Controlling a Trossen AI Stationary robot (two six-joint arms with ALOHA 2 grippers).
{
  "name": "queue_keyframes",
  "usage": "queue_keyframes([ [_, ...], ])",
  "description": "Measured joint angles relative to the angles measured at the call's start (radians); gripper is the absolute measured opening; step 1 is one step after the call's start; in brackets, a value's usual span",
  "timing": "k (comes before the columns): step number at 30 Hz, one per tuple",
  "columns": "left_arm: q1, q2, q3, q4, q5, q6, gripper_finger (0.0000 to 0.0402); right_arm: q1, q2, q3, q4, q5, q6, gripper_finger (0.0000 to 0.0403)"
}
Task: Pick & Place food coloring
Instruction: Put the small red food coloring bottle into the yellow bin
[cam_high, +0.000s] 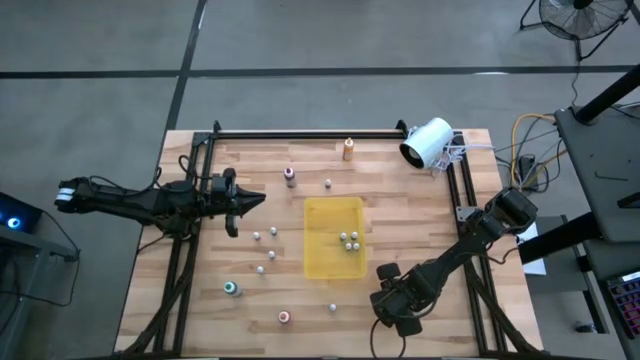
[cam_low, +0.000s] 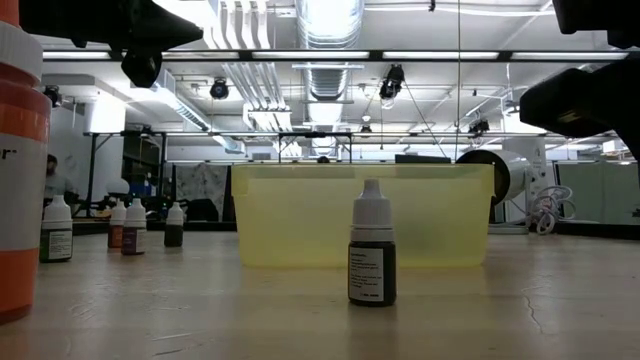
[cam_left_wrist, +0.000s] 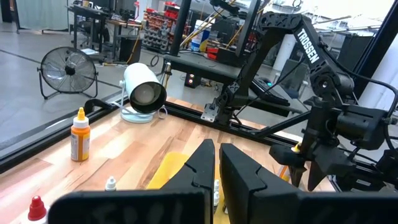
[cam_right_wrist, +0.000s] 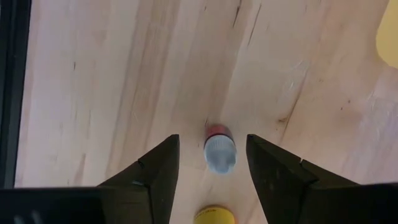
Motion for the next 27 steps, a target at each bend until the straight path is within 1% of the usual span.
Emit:
queue_keyframes([
  [9,0.0,0.0,0.0,0.0,0.0,0.0,0.0,0.0,0.0,-0.008,0.01,0.0,-0.004,0.0168],
  [17,0.0,0.0,0.0,0.0,0.0,0.0,0.0,0.0,0.003,-0.013,0.017,0.0,-0.004,0.0151],
  [22,0.0,0.0,0.0,0.0,0.0,0.0,0.0,0.0,0.003,-0.017,0.03,0.0,-0.003,0.0131],
  [27,0.0,0.0,0.0,0.0,0.0,0.0,0.0,0.0,0.003,-0.021,0.031,0.0,-0.001,0.0095],
])
